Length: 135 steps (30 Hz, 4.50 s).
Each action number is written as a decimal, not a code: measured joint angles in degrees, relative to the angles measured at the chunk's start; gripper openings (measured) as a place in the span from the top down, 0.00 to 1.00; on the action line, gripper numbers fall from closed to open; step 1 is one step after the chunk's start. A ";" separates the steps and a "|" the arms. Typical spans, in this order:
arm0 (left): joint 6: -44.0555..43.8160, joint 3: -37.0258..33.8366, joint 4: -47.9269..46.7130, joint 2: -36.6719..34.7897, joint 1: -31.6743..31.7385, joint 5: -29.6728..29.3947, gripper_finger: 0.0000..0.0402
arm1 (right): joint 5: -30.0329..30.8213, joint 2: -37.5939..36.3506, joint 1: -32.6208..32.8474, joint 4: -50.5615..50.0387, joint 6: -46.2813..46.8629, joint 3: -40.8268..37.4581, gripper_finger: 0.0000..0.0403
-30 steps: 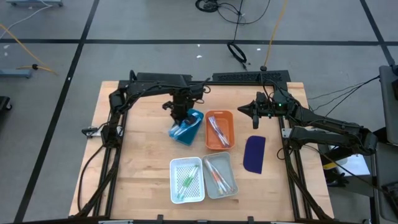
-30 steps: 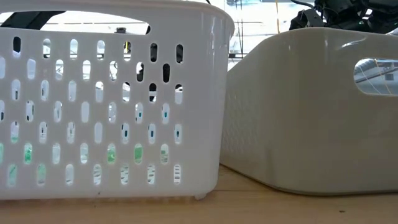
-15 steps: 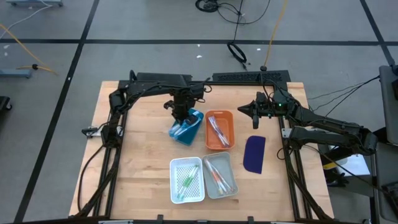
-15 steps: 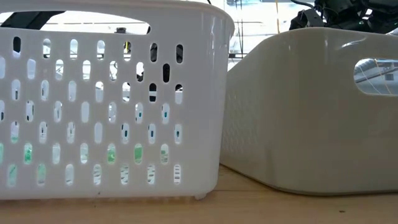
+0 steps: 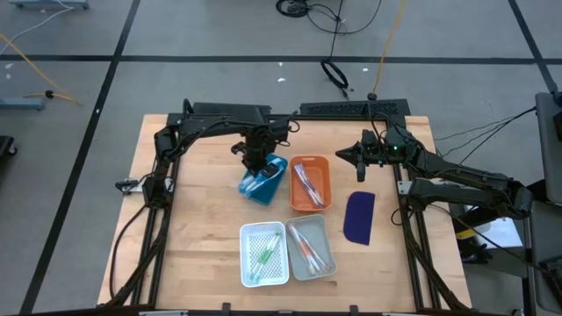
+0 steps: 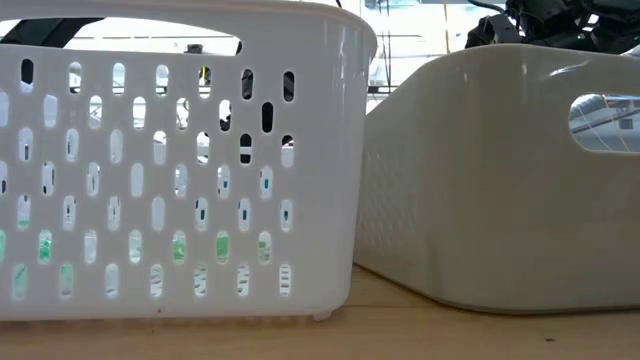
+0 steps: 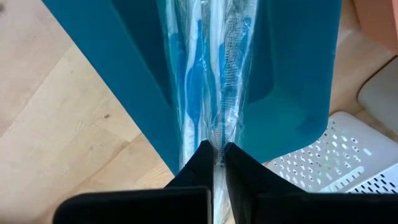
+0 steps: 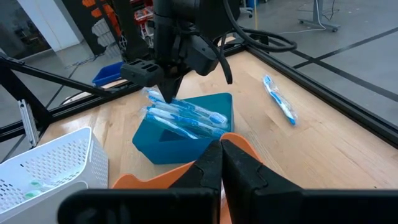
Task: Pick & Place Toothbrushes
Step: Adjust the blue toothbrush on the blue bin, then put the blue toothbrush into the blue bin
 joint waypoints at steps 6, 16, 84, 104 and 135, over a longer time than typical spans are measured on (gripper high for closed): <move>0.20 0.00 0.03 0.00 0.00 -0.02 0.96 | -0.01 0.00 0.00 0.00 0.00 0.00 1.00; 0.47 -0.02 0.09 0.00 0.00 -0.04 0.88 | -0.01 0.00 0.02 0.02 0.00 0.00 1.00; 41.77 6.09 11.71 -1.49 33.14 -7.97 0.61 | 0.12 -0.02 0.01 -0.09 4.96 0.02 1.00; 85.56 -6.12 22.79 -1.46 32.21 -11.87 0.60 | 0.23 -0.02 0.00 -0.11 6.03 0.02 1.00; 97.37 -15.78 34.93 -1.46 29.37 -7.66 0.61 | 0.23 -0.02 0.02 -0.11 7.77 0.02 1.00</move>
